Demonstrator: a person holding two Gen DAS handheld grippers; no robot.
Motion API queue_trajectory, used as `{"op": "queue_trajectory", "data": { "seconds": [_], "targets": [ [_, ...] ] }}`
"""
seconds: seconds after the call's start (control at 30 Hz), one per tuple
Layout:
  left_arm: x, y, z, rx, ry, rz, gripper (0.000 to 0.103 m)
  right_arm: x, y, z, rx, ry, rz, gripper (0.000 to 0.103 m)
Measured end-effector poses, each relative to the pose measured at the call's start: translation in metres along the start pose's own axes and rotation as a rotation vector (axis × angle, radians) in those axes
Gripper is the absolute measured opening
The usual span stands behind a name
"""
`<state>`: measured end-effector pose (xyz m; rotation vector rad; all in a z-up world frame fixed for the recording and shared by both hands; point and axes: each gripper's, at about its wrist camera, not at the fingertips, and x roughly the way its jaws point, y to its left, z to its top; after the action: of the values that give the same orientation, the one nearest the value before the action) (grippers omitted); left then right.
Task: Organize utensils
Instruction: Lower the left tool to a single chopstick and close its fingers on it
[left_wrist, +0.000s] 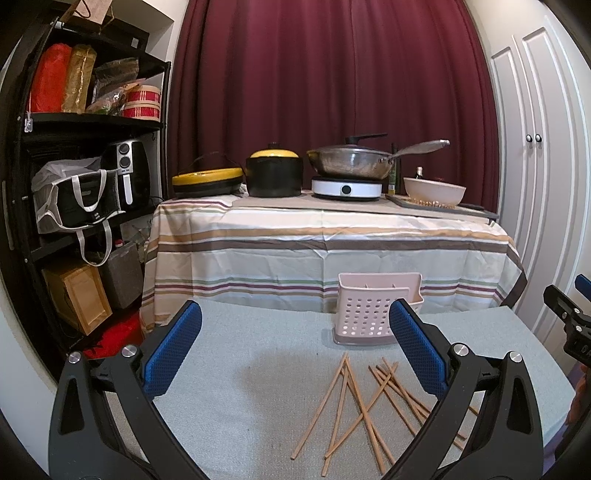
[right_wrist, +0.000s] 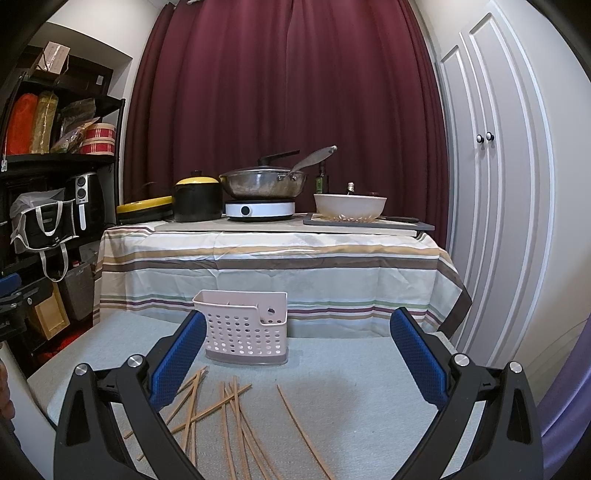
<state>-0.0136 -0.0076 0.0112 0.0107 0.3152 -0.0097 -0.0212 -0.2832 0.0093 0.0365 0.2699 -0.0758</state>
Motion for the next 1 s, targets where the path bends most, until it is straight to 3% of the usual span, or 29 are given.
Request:
{"op": "queue_trajectory", "data": {
  "seconds": [0.17,0.53,0.67,0.7,0.73,0.8,1.0],
  "targets": [
    [0.024,0.001,-0.02,0.017,0.038,0.005,0.099,0.015,-0.009,-0.023,0.009,0.032,0.017,0.097],
    [0.095,0.008,-0.106,0.05,0.227,-0.024,0.099,0.061,-0.042,-0.133,-0.007,0.198,0.001,0.097],
    [0.111,0.007,-0.137,0.067,0.283,-0.032,0.094,0.066,-0.056,-0.163,0.016,0.252,0.02,0.095],
    [0.113,0.006,-0.143,0.07,0.293,-0.034,0.092,0.067,-0.058,-0.168,0.019,0.262,0.023,0.089],
    [0.116,0.006,-0.149,0.071,0.304,-0.035,0.088,0.068,-0.06,-0.173,0.023,0.272,0.03,0.075],
    [0.123,0.005,-0.16,0.072,0.332,-0.038,0.085,0.073,-0.064,-0.181,0.036,0.306,0.045,0.057],
    [0.129,0.003,-0.174,0.092,0.363,-0.038,0.082,0.076,-0.069,-0.198,0.061,0.33,0.083,0.046]
  ]
}}
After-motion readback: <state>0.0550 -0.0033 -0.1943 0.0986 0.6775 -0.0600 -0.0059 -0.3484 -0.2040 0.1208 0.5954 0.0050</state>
